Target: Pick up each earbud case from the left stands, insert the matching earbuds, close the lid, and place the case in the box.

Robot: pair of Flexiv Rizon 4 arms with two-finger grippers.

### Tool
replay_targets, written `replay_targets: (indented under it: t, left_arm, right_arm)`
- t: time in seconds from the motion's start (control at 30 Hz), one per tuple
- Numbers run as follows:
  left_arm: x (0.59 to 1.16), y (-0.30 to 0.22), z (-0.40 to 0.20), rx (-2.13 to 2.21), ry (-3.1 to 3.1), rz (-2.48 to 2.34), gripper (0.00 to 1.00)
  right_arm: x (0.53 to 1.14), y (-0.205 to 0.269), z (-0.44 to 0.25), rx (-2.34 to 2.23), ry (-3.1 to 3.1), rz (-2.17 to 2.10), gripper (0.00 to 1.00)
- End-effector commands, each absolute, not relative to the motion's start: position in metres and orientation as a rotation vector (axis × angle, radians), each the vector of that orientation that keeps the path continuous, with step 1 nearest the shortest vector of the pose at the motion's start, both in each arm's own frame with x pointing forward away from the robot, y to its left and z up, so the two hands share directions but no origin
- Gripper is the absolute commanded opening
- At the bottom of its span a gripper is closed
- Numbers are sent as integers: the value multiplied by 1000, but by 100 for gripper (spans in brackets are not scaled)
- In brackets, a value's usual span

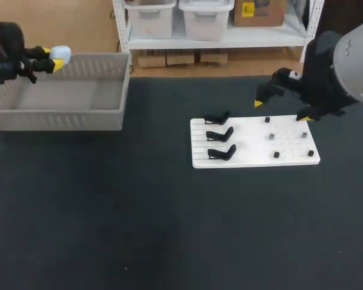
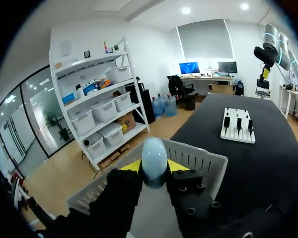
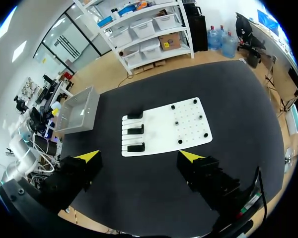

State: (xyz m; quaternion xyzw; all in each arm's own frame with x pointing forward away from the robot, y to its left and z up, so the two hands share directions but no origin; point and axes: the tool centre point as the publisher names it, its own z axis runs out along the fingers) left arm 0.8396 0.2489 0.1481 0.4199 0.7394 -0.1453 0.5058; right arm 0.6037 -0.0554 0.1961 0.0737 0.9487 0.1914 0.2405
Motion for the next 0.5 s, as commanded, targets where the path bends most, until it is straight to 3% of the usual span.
replay_targets:
  t: [0.03, 0.5]
  left_arm:
    - [847, 256, 161, 1151, 1755, -491, 100]
    - [844, 256, 164, 1152, 1739, -503, 100]
  right_arm:
    - [602, -56, 195, 205, 2585, 524, 100]
    - [602, -56, 195, 205, 2585, 524, 100]
